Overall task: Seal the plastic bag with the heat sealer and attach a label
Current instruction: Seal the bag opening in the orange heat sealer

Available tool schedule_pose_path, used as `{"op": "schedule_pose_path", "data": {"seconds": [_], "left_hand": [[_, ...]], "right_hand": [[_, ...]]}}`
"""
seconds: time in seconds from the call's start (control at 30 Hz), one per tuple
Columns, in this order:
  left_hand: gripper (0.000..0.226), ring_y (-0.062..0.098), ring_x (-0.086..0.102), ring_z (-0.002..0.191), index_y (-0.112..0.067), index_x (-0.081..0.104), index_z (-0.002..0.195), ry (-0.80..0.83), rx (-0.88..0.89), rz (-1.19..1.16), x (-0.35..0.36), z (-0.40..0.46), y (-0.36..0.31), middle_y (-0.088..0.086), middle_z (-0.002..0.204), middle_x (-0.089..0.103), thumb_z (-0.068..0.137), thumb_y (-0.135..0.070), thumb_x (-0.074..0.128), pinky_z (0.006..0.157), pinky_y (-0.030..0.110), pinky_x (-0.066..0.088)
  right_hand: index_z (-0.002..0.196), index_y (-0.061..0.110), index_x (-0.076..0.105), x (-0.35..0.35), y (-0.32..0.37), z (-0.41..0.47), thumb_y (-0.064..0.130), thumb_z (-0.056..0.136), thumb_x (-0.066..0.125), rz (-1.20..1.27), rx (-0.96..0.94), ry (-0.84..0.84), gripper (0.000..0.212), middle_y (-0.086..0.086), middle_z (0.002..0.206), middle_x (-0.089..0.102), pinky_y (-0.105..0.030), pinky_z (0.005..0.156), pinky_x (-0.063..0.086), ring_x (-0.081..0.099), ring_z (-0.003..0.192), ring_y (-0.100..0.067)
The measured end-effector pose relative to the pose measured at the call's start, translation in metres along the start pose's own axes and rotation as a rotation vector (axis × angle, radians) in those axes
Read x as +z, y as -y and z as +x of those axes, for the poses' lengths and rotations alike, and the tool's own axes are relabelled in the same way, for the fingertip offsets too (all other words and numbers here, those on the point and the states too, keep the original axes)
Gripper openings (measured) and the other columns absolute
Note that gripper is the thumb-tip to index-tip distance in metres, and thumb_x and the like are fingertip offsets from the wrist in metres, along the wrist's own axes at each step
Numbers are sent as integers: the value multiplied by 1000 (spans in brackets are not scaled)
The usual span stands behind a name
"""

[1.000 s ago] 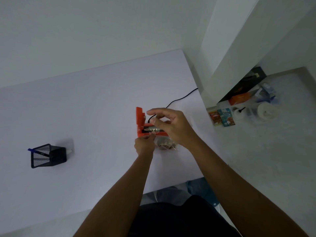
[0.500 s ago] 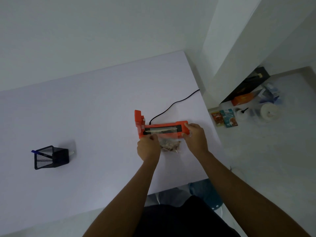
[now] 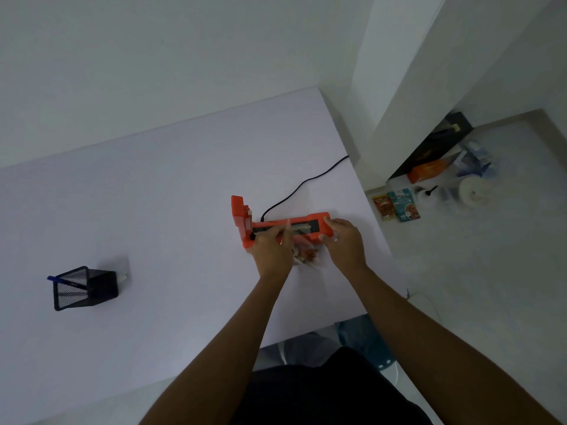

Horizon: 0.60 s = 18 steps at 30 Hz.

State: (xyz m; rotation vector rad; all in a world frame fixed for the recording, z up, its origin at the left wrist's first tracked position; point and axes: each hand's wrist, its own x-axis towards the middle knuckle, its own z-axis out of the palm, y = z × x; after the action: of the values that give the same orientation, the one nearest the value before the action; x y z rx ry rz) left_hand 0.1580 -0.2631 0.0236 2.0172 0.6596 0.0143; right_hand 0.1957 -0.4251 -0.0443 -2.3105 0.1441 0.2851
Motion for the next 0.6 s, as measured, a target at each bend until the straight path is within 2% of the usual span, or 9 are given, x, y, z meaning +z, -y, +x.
{"op": "schedule_pose_path", "data": {"seconds": [0.07, 0.17, 0.23, 0.33, 0.4, 0.43, 0.5, 0.57, 0.6], "left_hand": [[19, 7, 67, 72, -14, 74, 92, 86, 13, -102, -6, -1, -3, -6, 81, 71, 97, -26, 60, 69, 18, 56], [19, 5, 65, 77, -8, 71, 91, 182, 67, -233, -20, -4, -7, -2, 83, 69, 99, -15, 56, 72, 14, 52], [20, 4, 66, 85, -8, 70, 96, 223, 58, -313, -33, -8, -7, -3, 88, 70, 100, -16, 53, 78, 15, 51], [22, 16, 66, 95, -12, 69, 105, 277, 73, -361, -54, -12, 1, 3, 100, 71, 102, -23, 50, 85, 24, 53], [24, 10, 66, 93, -11, 68, 109, 273, 86, -354, -70, -19, 4, 2, 102, 71, 103, -23, 48, 81, 19, 52], [25, 7, 66, 91, -10, 67, 109, 261, 85, -344, -78, -23, 5, 0, 101, 72, 103, -22, 46, 79, 15, 51], [25, 8, 66, 90, -8, 67, 106, 246, 84, -323, -94, -31, 9, 1, 99, 72, 103, -21, 45, 76, 12, 49], [24, 12, 67, 88, -7, 66, 100, 228, 88, -302, -112, -38, 19, 4, 93, 72, 104, -19, 45, 75, 13, 49], [24, 14, 67, 86, -6, 65, 98, 215, 86, -300, -121, -40, 24, 6, 90, 72, 104, -17, 44, 74, 13, 49]], "right_hand": [[137, 16, 60, 0, 0, -1, 15, 85, 76, 33, 17, -2, 54, -12, 126, 65, -44, 98, 54, 61, 114, -30], [135, 18, 62, -1, 1, -2, 16, 84, 77, 45, 0, -20, 53, -11, 120, 67, -44, 94, 55, 63, 108, -30], [130, 15, 65, 0, -1, -3, 11, 83, 77, 66, -19, -41, 49, -13, 115, 69, -43, 92, 57, 64, 105, -28], [120, 14, 71, 2, -3, -9, 2, 80, 79, 101, -57, -133, 43, -10, 112, 69, -42, 89, 59, 64, 105, -26], [113, 15, 73, 1, 2, -23, 0, 80, 78, 113, -107, -176, 37, -6, 112, 68, -35, 91, 57, 62, 107, -21], [111, 15, 72, 1, 7, -32, -5, 80, 75, 127, -144, -155, 37, -3, 111, 67, -30, 91, 56, 61, 104, -15], [110, 17, 69, 4, 19, -52, -15, 79, 65, 163, -180, 16, 45, 0, 110, 66, -21, 79, 54, 60, 89, -3], [113, 27, 61, 11, 36, -70, -17, 81, 59, 154, -137, 244, 54, 3, 112, 63, -16, 68, 49, 56, 74, -3], [117, 32, 56, 17, 43, -77, -15, 83, 58, 154, -114, 346, 58, 8, 114, 60, -12, 69, 48, 55, 76, -2]]}}
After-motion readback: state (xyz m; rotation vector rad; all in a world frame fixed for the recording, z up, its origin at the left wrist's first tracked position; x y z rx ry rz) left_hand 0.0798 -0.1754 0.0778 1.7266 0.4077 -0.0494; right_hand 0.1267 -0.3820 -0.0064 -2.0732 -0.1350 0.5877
